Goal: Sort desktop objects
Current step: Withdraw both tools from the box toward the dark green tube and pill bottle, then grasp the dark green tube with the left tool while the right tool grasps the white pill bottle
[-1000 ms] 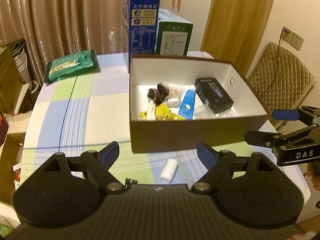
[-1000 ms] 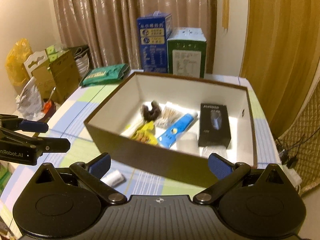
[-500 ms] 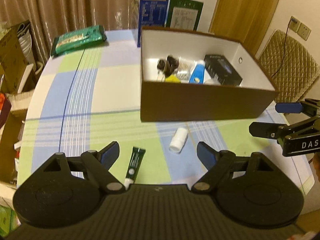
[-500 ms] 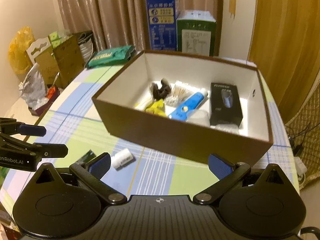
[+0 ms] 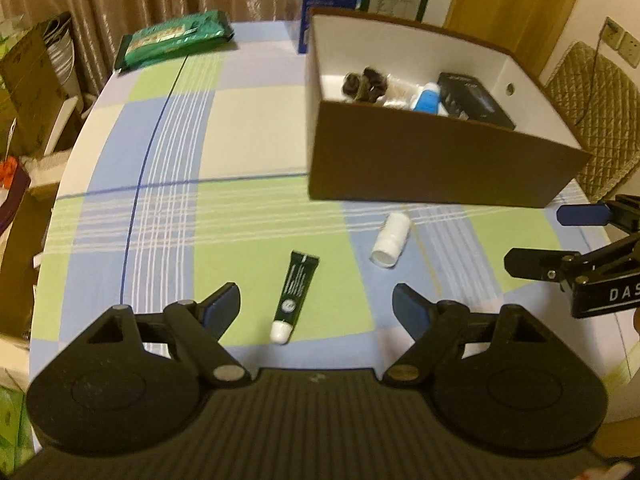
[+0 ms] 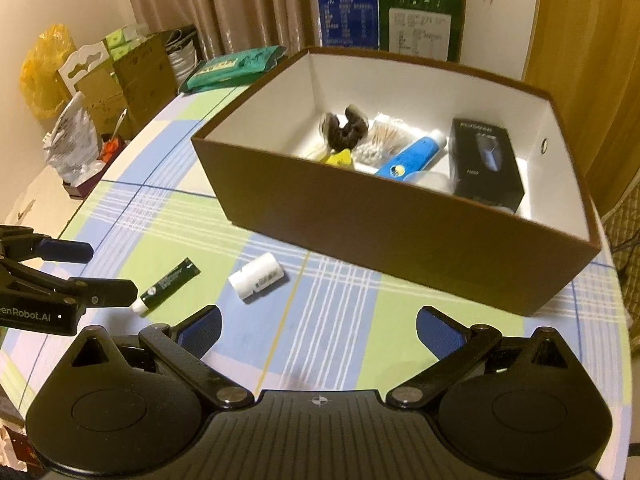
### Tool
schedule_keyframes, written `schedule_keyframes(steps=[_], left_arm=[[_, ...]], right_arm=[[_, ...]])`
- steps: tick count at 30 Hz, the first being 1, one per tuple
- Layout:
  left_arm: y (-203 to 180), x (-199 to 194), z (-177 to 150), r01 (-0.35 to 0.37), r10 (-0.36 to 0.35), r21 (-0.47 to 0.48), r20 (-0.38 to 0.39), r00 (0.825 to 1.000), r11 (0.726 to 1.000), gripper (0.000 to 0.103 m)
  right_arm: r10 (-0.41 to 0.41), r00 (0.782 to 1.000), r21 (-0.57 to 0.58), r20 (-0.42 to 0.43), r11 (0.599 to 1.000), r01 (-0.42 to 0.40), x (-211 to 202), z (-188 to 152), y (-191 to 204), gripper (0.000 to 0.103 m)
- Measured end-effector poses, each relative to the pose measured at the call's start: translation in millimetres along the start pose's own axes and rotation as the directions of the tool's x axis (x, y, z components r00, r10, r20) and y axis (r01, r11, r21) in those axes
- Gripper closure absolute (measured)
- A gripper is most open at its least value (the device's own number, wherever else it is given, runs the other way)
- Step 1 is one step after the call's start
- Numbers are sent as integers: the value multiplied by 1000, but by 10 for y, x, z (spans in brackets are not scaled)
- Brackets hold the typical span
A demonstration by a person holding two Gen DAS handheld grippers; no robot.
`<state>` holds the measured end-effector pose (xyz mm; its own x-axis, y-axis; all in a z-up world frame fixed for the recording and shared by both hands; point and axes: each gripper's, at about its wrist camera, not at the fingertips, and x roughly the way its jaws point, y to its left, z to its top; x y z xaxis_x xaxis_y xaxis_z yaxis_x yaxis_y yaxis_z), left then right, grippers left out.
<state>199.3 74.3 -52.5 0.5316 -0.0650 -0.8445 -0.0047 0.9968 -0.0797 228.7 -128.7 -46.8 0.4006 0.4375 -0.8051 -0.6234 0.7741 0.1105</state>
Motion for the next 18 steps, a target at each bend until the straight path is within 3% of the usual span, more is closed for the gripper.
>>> schedule_keyframes(steps=[11, 18], left_arm=[[181, 272, -134, -29, 27, -40, -59, 998, 999, 34], [243, 437, -159, -23, 20, -34, -81, 997, 999, 46]], right_arm=[[43, 999, -35, -33, 998, -44, 268, -109, 73, 2], [34, 997, -58, -69, 998, -38, 400, -149, 79, 2]])
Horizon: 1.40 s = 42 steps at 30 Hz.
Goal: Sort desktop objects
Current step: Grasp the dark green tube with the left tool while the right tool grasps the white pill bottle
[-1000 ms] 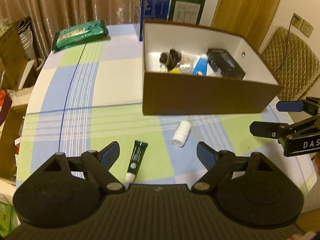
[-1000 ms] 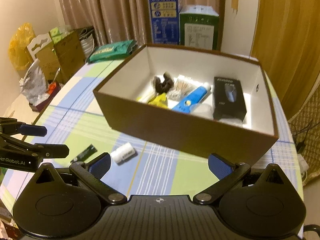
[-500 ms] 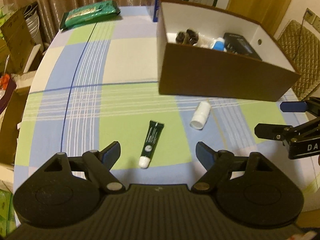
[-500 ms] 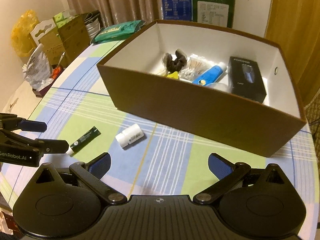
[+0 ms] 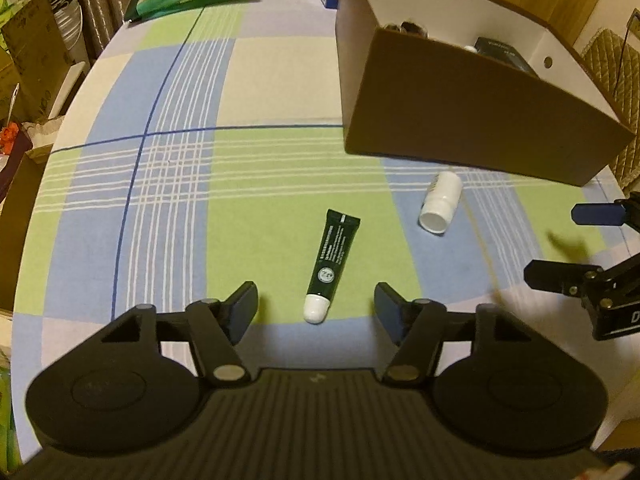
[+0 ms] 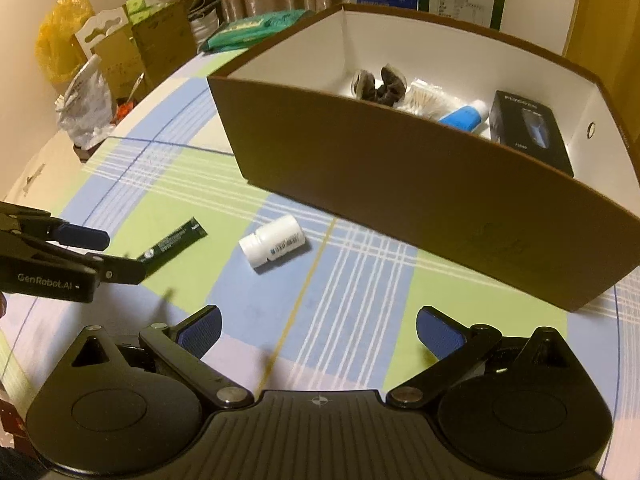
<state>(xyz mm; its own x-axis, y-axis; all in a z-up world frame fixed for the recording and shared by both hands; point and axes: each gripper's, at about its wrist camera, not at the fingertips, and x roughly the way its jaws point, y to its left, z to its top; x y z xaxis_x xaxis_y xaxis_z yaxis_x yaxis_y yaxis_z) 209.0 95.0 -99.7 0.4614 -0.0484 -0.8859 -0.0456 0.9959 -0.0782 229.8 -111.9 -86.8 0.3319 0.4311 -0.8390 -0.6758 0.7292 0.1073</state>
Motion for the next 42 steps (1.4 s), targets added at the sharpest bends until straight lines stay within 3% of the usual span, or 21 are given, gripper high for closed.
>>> schedule_keyframes(steps=[11, 13, 15, 19, 24, 30, 33, 39, 42], left_arm=[[-50, 218, 61, 31, -30, 50, -16, 999, 998, 73], [-56, 226, 72, 23, -22, 70, -8, 1000, 997, 85], [-43, 230, 79, 20, -20, 73, -4, 1000, 997, 89], [13, 225, 66, -22, 22, 58, 14, 1000, 998, 90], [215, 201, 72, -74, 75, -42, 11, 997, 996, 90], [349, 175, 71, -84, 84, -93, -1, 996, 992, 90], [364, 180, 64, -83, 84, -100, 0, 996, 991, 90], [358, 180, 54, -86, 87, -108, 1, 996, 990, 90], [353, 179, 47, -90, 90, -108, 0, 996, 990, 90]], right_arm=[[9, 1000, -12, -22, 1000, -10, 108, 2, -22, 2], [13, 1000, -22, -20, 1000, -13, 127, 16, -19, 2], [20, 1000, -34, -17, 999, -21, 149, 35, -15, 2], [35, 999, -67, -9, 997, -36, 230, 83, 13, 2], [50, 999, -124, 11, 991, -49, 377, 151, 66, 2], [98, 995, -257, 28, 963, -87, 584, 204, 186, 3], [124, 992, -327, 13, 938, -113, 687, 208, 232, 24], [147, 989, -372, 9, 919, -133, 803, 270, 224, 34], [172, 985, -364, 5, 918, -158, 818, 309, 202, 52]])
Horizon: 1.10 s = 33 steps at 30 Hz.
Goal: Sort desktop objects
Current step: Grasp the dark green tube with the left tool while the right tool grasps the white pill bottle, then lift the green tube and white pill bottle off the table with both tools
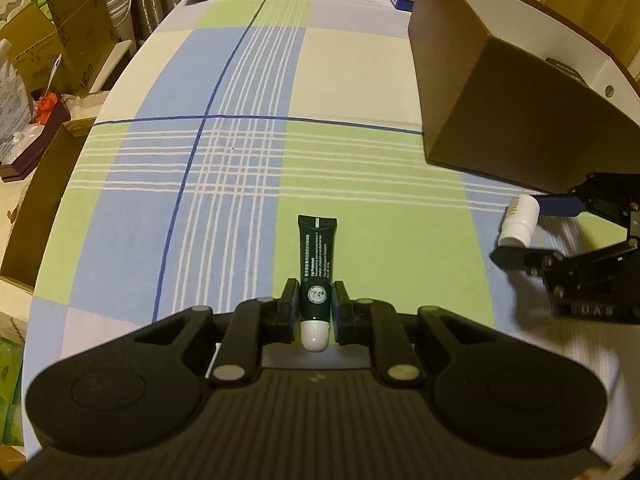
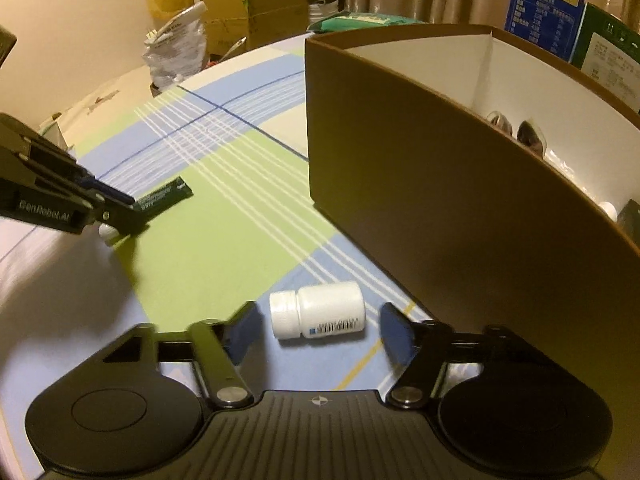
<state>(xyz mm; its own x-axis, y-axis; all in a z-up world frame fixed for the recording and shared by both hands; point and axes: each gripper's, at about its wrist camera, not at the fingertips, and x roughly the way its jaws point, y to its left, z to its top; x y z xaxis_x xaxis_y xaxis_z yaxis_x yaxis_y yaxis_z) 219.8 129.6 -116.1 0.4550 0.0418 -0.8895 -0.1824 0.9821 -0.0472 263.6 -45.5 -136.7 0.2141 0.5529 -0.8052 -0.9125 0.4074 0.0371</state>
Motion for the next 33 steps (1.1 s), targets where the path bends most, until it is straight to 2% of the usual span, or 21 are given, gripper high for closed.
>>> schedule_keyframes(steps=[1, 10, 20, 31, 33], left_arm=[[-4, -2, -5, 0, 0, 1, 0, 1000, 1000, 90], [-26, -18, -35, 13, -13, -4, 0, 1000, 1000, 90], [-220, -99, -185, 96, -95, 61, -15, 995, 994, 91], [-318, -124, -234, 95, -95, 107, -11, 995, 990, 88], [-345, -124, -248, 97, -96, 125, -11, 995, 987, 91]], right_arm=[[5, 1000, 4, 0, 1000, -5, 4, 11, 0, 58], [-19, 1000, 49, -12, 999, 19, -89, -72, 14, 58], [-42, 999, 133, -23, 990, 45, -364, -355, -43, 58], [-94, 995, 196, -38, 976, 100, -626, -641, -77, 58], [-97, 995, 203, -39, 974, 103, -653, -665, -72, 58]])
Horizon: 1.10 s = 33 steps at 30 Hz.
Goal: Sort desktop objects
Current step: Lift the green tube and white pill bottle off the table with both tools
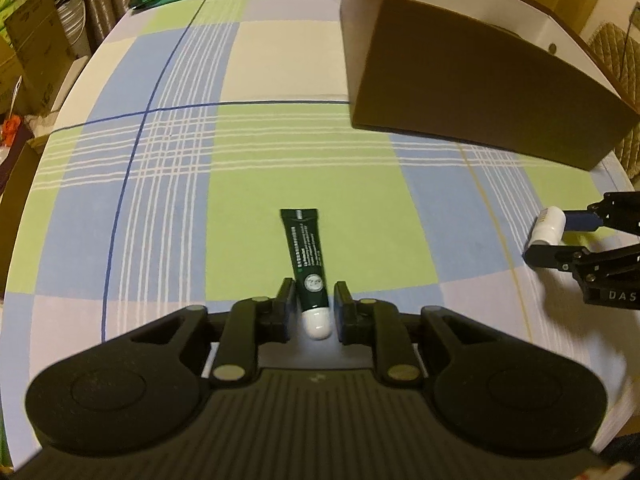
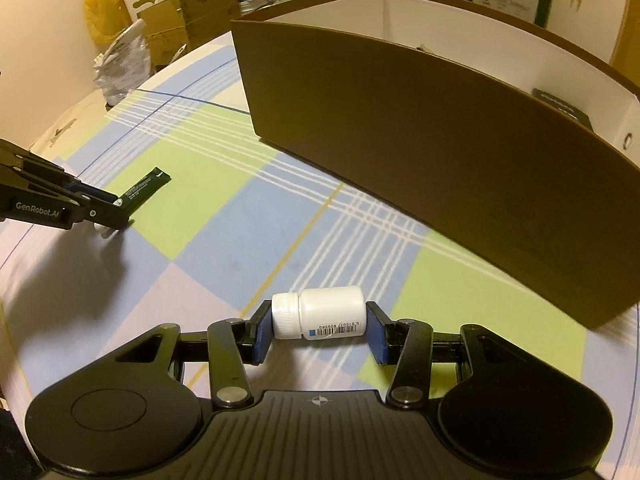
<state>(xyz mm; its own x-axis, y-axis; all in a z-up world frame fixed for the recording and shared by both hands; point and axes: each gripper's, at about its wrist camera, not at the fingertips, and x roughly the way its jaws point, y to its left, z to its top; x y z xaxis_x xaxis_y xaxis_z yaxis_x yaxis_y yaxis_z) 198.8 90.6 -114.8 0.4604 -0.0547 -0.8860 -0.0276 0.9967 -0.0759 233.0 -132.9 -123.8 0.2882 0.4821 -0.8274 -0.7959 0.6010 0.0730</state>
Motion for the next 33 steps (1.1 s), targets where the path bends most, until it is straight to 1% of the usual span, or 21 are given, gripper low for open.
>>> schedule_keyframes(steps=[8, 14, 18, 33], left_arm=[[-142, -30, -38, 39, -38, 24, -10, 999, 999, 92], [-239, -161, 22, 64, -64, 47, 18, 998, 997, 92], [-288, -216, 64, 68, -69, 58, 27, 997, 996, 92], [-352, -530, 183, 97, -105, 88, 100, 989, 991, 92]], right_arm=[[10, 1000, 22, -19, 1000, -9, -83, -30, 14, 58], [-1, 1000, 49, -9, 999, 1, -177, -47, 2, 58], [-15, 1000, 70, 5, 997, 14, -245, -36, -34, 59], [-23, 999, 91, 49, 996, 18, -454, 27, -59, 59]])
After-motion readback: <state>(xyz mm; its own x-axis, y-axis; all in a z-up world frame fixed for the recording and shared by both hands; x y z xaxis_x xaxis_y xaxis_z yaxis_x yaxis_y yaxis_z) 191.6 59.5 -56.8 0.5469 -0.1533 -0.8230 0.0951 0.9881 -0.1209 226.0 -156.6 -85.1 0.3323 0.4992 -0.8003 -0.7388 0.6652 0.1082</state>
